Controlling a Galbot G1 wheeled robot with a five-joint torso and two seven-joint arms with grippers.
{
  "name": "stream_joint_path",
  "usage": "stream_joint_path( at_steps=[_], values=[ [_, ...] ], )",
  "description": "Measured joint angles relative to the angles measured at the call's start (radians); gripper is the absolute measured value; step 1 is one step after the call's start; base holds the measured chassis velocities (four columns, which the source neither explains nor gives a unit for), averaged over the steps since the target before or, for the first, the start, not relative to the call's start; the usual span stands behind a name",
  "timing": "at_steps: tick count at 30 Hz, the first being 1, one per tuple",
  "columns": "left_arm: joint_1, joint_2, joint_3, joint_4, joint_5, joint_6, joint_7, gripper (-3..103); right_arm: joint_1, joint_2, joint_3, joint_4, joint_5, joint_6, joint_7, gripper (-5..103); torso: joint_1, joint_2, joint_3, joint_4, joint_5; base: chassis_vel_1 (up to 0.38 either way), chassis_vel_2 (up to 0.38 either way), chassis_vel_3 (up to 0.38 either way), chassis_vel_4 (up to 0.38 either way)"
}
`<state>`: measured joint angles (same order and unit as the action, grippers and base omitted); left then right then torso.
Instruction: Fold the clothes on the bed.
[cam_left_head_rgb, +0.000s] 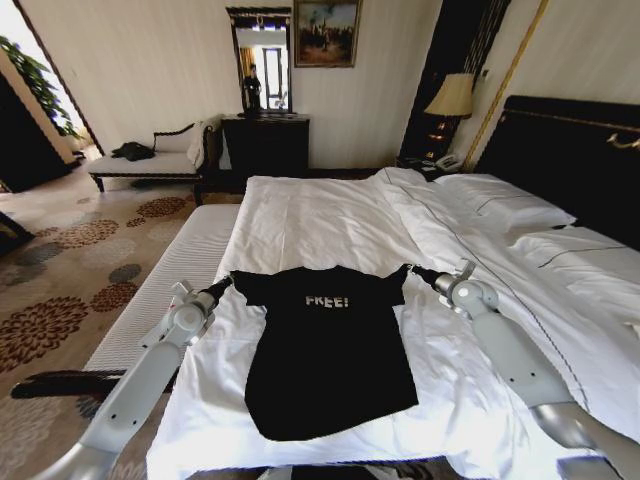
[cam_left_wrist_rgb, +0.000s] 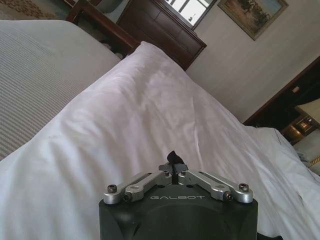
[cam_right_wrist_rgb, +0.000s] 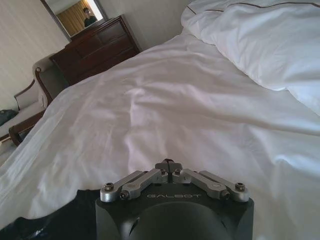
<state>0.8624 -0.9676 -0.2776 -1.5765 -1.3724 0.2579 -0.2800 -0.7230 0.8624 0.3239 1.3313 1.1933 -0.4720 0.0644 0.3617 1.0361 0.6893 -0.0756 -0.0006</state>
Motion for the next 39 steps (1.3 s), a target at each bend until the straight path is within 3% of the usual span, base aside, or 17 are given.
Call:
stream_joint_path(
  at_steps=[13, 24, 39],
  values=[
    [0.012, -0.028, 0.012, 0.016, 0.029, -0.003, 0.005, 0, -0.074, 0.033, 0.026, -0.019, -0.063, 0.008, -0.001, 0, 0.0, 0.0, 0.0, 0.0, 0.0001, 0.0, 0.0, 0.0, 0.0],
    [0.031, -0.032, 0.006, 0.004, 0.035, -0.005, 0.008, 0, -0.142, 0.023, 0.046, 0.19, -0.037, 0.008, 0.013, 0, 0.0, 0.0, 0.0, 0.0, -0.0002, 0.0, 0.0, 0.0, 0.0],
    [0.05, -0.028, -0.004, -0.019, 0.039, -0.006, 0.006, 0, -0.051, 0.079, -0.177, 0.312, -0.086, -0.003, 0.059, 0, 0.0, 0.0, 0.0, -0.0001, -0.0001, 0.0, 0.0, 0.0, 0.0]
  ],
)
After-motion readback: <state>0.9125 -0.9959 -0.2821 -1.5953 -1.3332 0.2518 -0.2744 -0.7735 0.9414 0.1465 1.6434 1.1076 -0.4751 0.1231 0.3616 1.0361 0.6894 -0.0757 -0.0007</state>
